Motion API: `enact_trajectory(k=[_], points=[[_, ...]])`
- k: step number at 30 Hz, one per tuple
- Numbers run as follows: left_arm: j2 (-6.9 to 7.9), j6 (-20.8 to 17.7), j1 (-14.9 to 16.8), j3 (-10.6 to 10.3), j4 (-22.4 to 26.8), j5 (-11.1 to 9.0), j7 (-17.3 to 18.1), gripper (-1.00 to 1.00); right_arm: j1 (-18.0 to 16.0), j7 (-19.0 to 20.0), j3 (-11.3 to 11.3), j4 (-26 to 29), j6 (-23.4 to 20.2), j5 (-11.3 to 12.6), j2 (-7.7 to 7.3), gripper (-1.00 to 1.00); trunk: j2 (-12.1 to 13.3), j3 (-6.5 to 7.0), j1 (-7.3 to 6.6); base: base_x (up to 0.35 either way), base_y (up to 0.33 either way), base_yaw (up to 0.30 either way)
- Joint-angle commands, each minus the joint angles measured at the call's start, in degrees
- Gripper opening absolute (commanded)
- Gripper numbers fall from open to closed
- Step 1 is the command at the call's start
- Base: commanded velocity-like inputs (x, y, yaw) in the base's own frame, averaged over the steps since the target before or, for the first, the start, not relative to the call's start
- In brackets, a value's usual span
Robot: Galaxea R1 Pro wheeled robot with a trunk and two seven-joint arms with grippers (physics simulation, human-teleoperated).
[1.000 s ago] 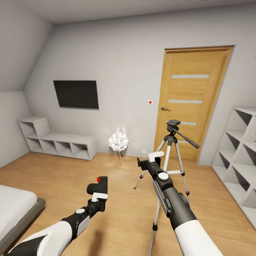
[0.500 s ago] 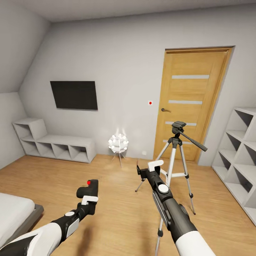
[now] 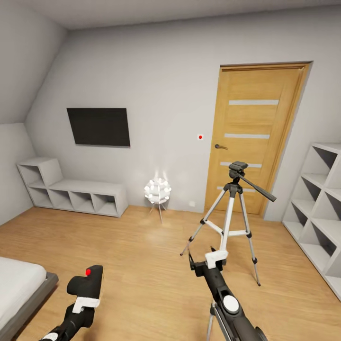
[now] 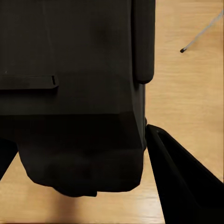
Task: Attach the digital camera to the camera tripod in the bedroom.
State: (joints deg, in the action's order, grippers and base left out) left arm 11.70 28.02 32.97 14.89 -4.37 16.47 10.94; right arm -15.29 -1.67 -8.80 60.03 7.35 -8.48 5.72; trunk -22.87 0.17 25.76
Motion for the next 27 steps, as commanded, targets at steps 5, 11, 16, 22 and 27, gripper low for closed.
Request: enact_trajectory(k=[5, 11, 16, 22, 27], points=[[0.6, 6.7, -5.79, 0.58, -0.2, 0.24, 0.0, -1.0, 5.16, -0.17, 0.01, 2.95, 2.56, -0.5, -1.13, 1.0, -0.05, -0.01, 0.02, 0.0, 0.0, 0.0], [1.05, 8.49, -12.09, 0.6, -0.2, 0.19, 0.03, -1.0, 12.85, -0.11, 0.01, 9.3, 4.05, -0.49, -1.61, 1.0, -0.05, -0.01, 0.02, 0.0, 0.0, 0.0], [1.28, 8.73, -17.19, 0.71, -0.14, -1.02, 0.09, -1.0, 17.45, -0.03, 0.01, 12.46, 5.25, -0.54, -1.94, 1.0, -0.05, -0.01, 0.02, 0.0, 0.0, 0.0], [1.23, 12.87, -23.66, 0.71, -0.19, -11.27, 0.25, -1.0, 22.62, 0.0, -0.01, 12.58, 10.16, -0.36, -4.89, 1.0, -0.05, -0.01, 0.02, 0.0, 0.0, 0.0], [-0.09, 13.74, -25.11, 0.68, -0.17, -13.08, 0.1, -1.0, 23.42, -0.1, 0.15, 6.81, 10.56, -0.31, -5.22, 1.0, -0.05, -0.01, 0.02, 0.0, 0.0, 0.0]])
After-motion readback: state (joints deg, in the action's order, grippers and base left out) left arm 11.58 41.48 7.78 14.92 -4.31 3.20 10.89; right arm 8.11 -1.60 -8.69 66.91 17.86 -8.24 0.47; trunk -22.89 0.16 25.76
